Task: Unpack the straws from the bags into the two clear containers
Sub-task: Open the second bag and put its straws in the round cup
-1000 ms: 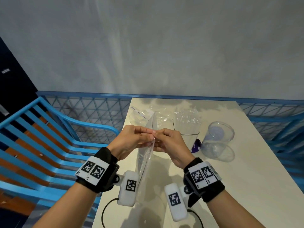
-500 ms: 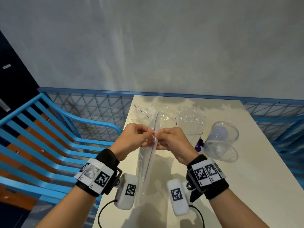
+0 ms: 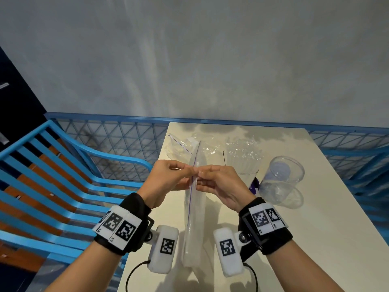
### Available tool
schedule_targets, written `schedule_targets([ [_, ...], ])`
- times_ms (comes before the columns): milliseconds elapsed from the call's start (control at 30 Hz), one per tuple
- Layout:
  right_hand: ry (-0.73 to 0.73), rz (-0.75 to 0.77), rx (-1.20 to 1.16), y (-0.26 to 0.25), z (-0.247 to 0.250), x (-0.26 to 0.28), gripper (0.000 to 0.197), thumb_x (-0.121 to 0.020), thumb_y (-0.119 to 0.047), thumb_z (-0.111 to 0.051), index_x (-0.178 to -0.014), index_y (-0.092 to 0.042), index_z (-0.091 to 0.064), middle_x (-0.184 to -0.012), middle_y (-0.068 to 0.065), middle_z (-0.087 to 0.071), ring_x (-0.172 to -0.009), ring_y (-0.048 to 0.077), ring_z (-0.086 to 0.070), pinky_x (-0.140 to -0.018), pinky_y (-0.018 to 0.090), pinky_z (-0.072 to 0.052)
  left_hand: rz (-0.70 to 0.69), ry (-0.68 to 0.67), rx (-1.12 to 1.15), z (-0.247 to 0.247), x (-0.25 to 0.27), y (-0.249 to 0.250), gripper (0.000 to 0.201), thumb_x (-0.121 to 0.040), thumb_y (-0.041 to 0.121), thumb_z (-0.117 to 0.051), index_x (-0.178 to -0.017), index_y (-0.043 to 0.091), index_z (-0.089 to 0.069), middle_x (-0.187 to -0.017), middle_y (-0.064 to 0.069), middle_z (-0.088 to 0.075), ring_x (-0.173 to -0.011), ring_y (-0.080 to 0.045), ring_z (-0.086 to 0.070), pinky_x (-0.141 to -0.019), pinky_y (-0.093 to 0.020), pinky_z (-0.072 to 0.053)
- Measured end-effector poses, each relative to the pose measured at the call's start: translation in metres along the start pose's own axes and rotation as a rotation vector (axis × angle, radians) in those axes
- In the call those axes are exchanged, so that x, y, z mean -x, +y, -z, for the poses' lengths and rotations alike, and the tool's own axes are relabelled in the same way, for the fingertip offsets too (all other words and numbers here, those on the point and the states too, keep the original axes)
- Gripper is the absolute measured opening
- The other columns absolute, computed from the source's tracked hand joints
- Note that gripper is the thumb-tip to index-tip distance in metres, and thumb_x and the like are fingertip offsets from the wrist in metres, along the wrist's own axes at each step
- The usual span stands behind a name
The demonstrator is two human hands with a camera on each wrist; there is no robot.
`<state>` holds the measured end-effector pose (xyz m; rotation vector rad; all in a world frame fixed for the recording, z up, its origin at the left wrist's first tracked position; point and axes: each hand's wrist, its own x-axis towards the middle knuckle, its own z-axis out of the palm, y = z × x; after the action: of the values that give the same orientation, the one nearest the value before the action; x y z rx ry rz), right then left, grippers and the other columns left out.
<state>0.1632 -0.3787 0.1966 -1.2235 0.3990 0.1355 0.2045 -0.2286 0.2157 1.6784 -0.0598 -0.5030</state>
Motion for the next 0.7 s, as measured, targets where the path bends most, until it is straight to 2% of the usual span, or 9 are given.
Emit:
schedule_targets([
  [67,-0.011,0.004,0.012,-0.002,0.001,0.002,0.015,-0.088,0.008,-0.055,-0.097,0.011,-0.067,-0.077,0.016,-0.068,-0.064,0.020,-0.066,-0.064,0.026,-0.060,-0.012,-0.001,-0.020,-0.001,0.001,0.000,0.025,-0.081,0.006,-0.075,-0.098,-0.011,-0.068,-0.095,-0.030,-0.071,-0.077,-0.031,-0.070,-0.066,-0.026,-0.061],
  [133,-0.020,0.009,0.027,-0.002,0.002,0.004,0.013,-0.087,0.007,-0.059,-0.095,0.011,-0.067,-0.074,0.016,-0.068,-0.063,0.021,-0.067,-0.064,0.027,-0.060,-0.031,-0.016,-0.045,0.000,0.001,0.000,0.021,-0.081,0.000,-0.073,-0.097,-0.012,-0.068,-0.094,-0.031,-0.071,-0.073,-0.028,-0.069,-0.062,-0.024,-0.060],
  [200,-0.022,0.012,0.038,-0.001,0.002,0.005,0.012,-0.085,0.004,-0.063,-0.094,0.011,-0.067,-0.069,0.014,-0.067,-0.059,0.020,-0.066,-0.062,0.026,-0.060,-0.041,-0.037,-0.069,0.001,0.000,0.000,0.013,-0.082,-0.006,-0.069,-0.093,-0.012,-0.069,-0.086,-0.028,-0.070,-0.066,-0.021,-0.070,-0.059,-0.022,-0.058],
  [267,-0.010,0.035,0.079,0.001,0.000,0.006,0.005,-0.085,0.004,-0.063,-0.086,0.007,-0.067,-0.066,0.014,-0.065,-0.055,0.019,-0.064,-0.058,0.025,-0.058,-0.052,-0.027,-0.091,0.000,-0.001,-0.002,0.008,-0.082,-0.010,-0.065,-0.088,-0.011,-0.069,-0.077,-0.021,-0.069,-0.059,-0.018,-0.069,-0.058,-0.023,-0.058],
  [367,0.041,0.088,0.092,0.005,-0.007,0.007,0.015,-0.083,0.006,-0.057,-0.070,-0.001,-0.061,-0.061,0.012,-0.060,-0.050,0.018,-0.057,-0.054,0.025,-0.052,-0.077,0.026,-0.085,-0.004,-0.001,-0.007,0.008,-0.084,-0.008,-0.065,-0.090,-0.011,-0.069,-0.079,-0.023,-0.069,-0.066,-0.023,-0.068,-0.063,-0.028,-0.061],
  [433,0.052,0.088,-0.036,0.008,-0.009,0.007,0.021,-0.081,0.009,-0.051,-0.064,-0.002,-0.058,-0.060,0.012,-0.060,-0.055,0.022,-0.057,-0.059,0.028,-0.050,-0.075,0.065,-0.001,-0.006,-0.002,-0.011,0.009,-0.086,-0.006,-0.064,-0.089,-0.012,-0.069,-0.078,-0.023,-0.069,-0.067,-0.025,-0.067,-0.063,-0.027,-0.061],
  [533,0.071,0.089,-0.142,0.013,-0.011,0.006,0.019,-0.083,0.009,-0.048,-0.071,-0.001,-0.058,-0.064,0.015,-0.062,-0.060,0.024,-0.058,-0.064,0.031,-0.051,-0.052,0.087,0.072,-0.006,-0.002,-0.015,0.009,-0.087,-0.008,-0.060,-0.085,-0.008,-0.068,-0.075,-0.018,-0.068,-0.064,-0.022,-0.065,-0.059,-0.024,-0.059],
  [633,0.158,0.110,0.060,0.020,-0.014,0.003,0.004,-0.087,-0.003,-0.057,-0.084,-0.005,-0.059,-0.068,0.012,-0.062,-0.053,0.017,-0.057,-0.055,0.026,-0.051,-0.050,0.060,0.060,-0.009,0.001,-0.018,0.012,-0.090,-0.006,-0.057,-0.084,-0.002,-0.067,-0.074,-0.016,-0.067,-0.062,-0.021,-0.066,-0.058,-0.025,-0.058],
  [700,0.181,0.116,0.223,0.027,-0.013,0.000,0.019,-0.084,-0.021,-0.069,-0.095,-0.008,-0.060,-0.078,0.014,-0.070,-0.059,0.019,-0.063,-0.056,0.029,-0.054,-0.034,0.072,0.059,-0.010,0.001,-0.020,0.006,-0.091,0.000,-0.060,-0.091,0.000,-0.065,-0.076,-0.015,-0.067,-0.060,-0.017,-0.067,-0.057,-0.026,-0.057],
])
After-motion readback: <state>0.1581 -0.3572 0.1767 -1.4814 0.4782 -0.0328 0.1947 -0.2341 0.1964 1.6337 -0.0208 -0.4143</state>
